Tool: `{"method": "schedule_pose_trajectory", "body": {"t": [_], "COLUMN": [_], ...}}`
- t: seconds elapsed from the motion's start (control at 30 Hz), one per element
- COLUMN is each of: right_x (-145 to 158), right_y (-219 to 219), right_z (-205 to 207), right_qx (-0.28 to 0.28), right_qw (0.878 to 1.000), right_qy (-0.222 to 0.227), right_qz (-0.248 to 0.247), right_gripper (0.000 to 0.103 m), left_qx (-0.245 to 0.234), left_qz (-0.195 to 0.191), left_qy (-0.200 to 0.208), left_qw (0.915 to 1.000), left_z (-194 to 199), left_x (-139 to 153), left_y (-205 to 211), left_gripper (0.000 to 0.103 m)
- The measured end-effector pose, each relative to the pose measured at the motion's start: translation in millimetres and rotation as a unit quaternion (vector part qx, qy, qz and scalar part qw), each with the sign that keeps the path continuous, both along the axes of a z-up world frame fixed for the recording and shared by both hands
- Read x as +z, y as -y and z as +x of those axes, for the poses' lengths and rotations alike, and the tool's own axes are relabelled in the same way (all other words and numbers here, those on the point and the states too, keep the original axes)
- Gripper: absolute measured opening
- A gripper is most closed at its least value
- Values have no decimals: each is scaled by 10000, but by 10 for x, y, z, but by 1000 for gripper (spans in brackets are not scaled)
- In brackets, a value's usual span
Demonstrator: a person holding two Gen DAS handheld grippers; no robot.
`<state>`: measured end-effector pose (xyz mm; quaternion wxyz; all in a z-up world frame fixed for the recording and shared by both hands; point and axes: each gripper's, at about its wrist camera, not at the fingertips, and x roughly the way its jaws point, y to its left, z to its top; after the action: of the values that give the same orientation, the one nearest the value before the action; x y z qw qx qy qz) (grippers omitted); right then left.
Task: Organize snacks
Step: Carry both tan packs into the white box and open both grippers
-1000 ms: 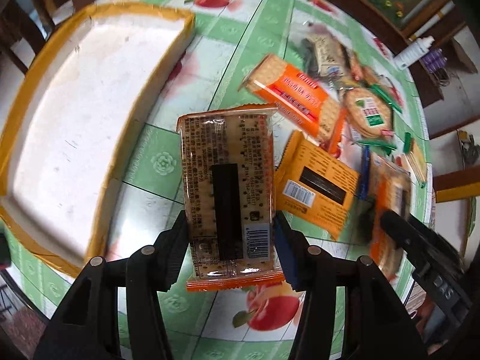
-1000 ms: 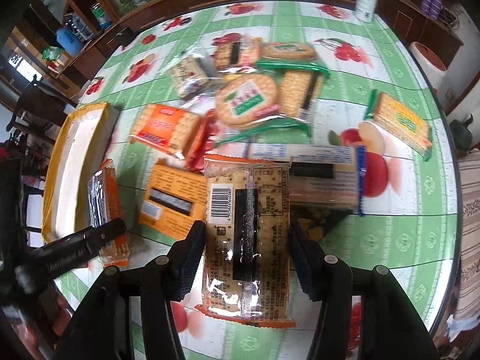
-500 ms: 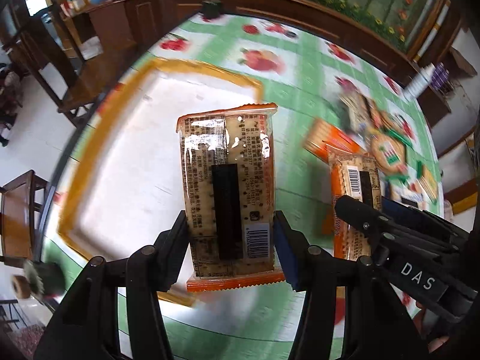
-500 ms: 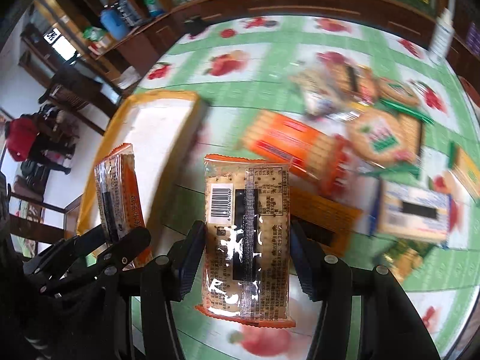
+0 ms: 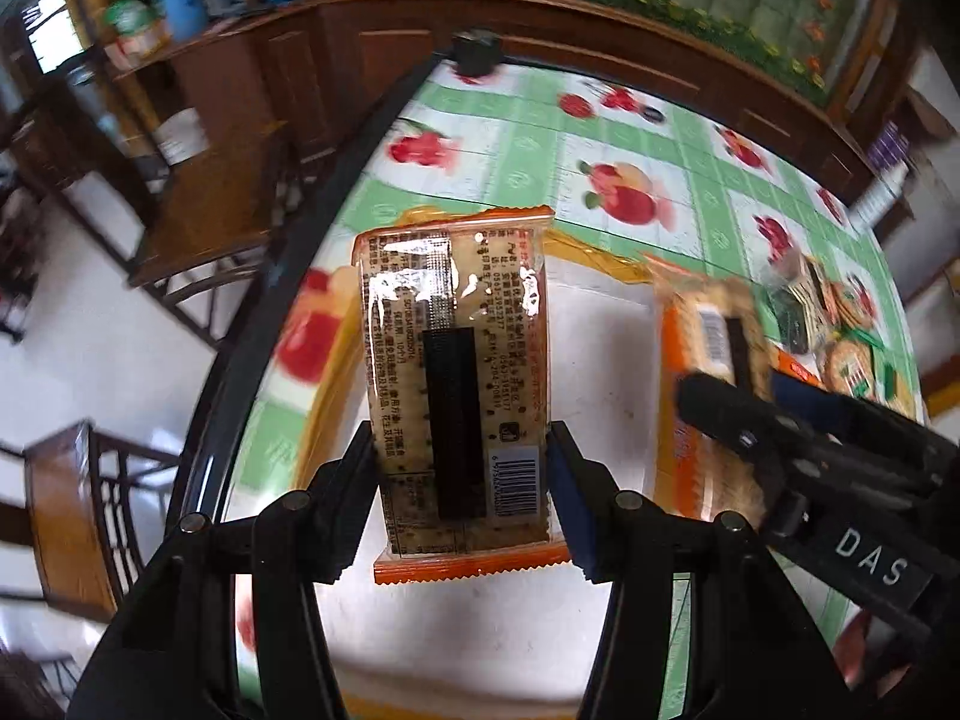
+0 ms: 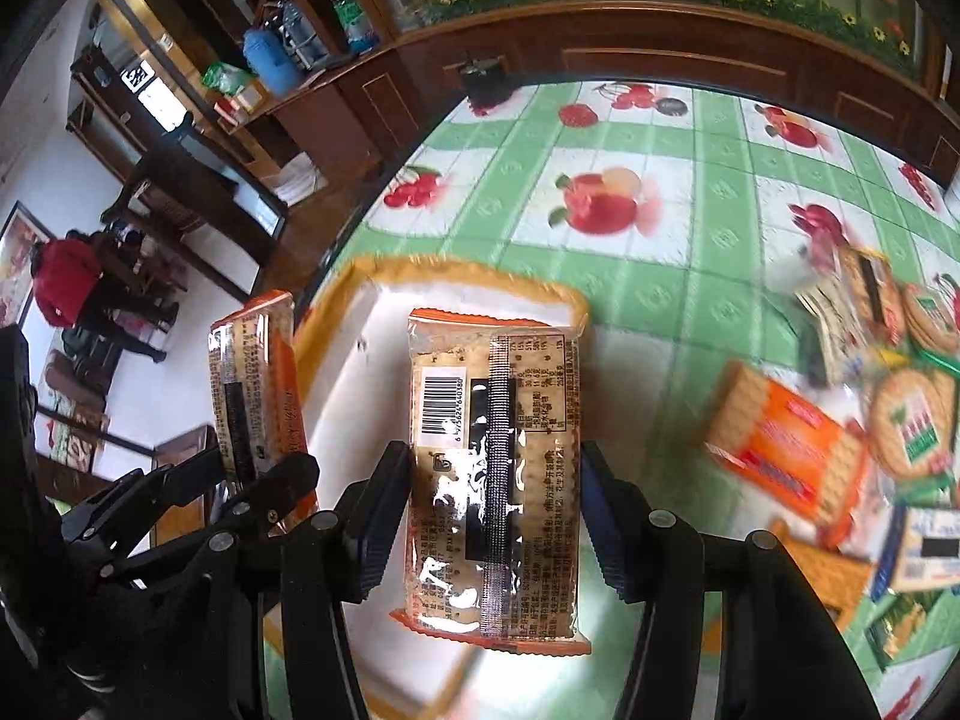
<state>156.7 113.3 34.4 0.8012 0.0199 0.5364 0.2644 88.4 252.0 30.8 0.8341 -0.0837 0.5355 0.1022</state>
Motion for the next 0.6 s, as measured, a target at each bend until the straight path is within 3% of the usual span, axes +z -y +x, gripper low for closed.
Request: {"method": "schedule_pose_trajectory", "body": {"t": [0.13, 0.23, 0.6], "right_x": [-101, -221, -471], "right_y": [-216, -325, -419], "right_z": [131, 182, 462], "right_qx": [-2, -22, -322], "right_qw": [10000, 9999, 9991], "right_qy": [-88, -152, -224], "right_qz": [27, -19, -163], "right_gripper": [56, 56, 59], "left_qx": [-482, -513, -562], "left_qz": [72, 313, 225], "left_qy": [-141, -248, -909], "left_qw": [9987, 9979, 9940], "left_z": [214, 342, 595], "left_x": [-128, -219, -498], "left_y": [23, 9, -217], "left_gripper": [53, 53, 53]}}
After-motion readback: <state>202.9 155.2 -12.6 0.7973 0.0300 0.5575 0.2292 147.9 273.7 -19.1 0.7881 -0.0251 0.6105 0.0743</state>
